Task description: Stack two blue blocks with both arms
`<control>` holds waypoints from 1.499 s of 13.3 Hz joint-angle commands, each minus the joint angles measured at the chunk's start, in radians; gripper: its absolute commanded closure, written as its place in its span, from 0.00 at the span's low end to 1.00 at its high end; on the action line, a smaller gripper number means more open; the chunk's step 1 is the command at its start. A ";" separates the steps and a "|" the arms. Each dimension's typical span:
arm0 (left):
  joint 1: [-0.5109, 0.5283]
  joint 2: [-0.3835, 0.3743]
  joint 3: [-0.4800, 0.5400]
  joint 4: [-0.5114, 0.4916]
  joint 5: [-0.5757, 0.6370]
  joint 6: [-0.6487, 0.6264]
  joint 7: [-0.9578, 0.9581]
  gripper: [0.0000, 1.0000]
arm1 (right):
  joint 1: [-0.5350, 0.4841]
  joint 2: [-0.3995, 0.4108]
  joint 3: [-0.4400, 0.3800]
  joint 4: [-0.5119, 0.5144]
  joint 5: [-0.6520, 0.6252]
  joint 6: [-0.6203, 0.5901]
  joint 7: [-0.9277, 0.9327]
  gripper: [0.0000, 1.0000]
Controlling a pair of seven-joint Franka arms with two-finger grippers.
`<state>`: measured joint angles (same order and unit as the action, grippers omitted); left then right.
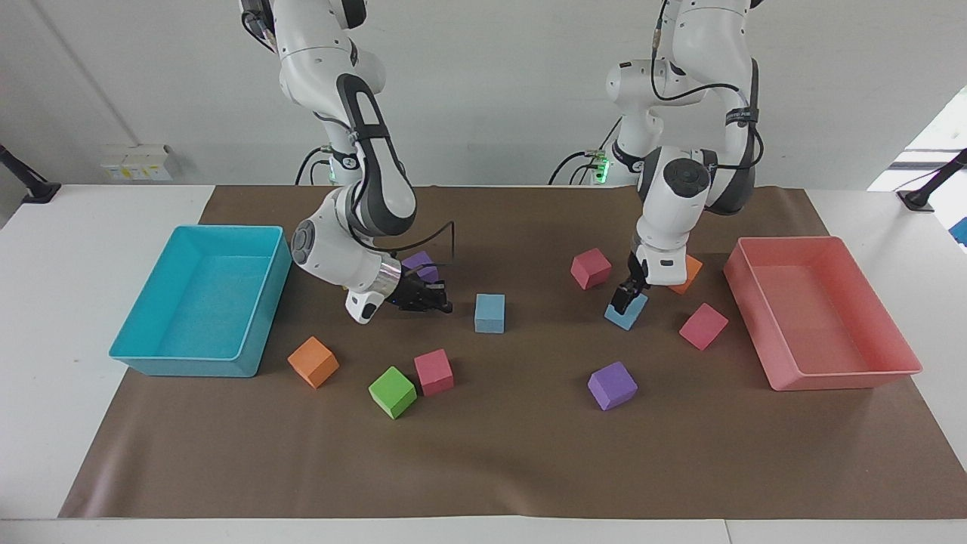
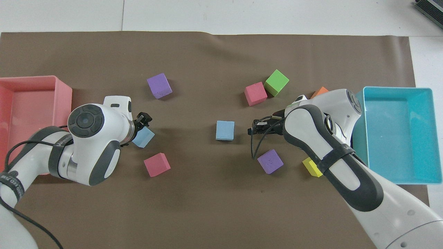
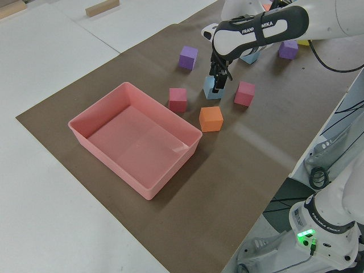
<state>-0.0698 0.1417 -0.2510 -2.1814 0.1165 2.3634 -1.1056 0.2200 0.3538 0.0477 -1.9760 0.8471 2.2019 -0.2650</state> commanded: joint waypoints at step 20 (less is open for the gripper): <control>-0.027 0.039 0.003 -0.005 0.075 0.028 -0.048 0.21 | -0.016 0.034 0.011 -0.010 0.092 0.021 -0.077 1.00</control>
<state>-0.0857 0.1801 -0.2580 -2.1817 0.1635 2.3771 -1.1297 0.2143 0.3905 0.0478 -1.9817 0.9023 2.2078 -0.2998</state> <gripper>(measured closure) 0.167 0.991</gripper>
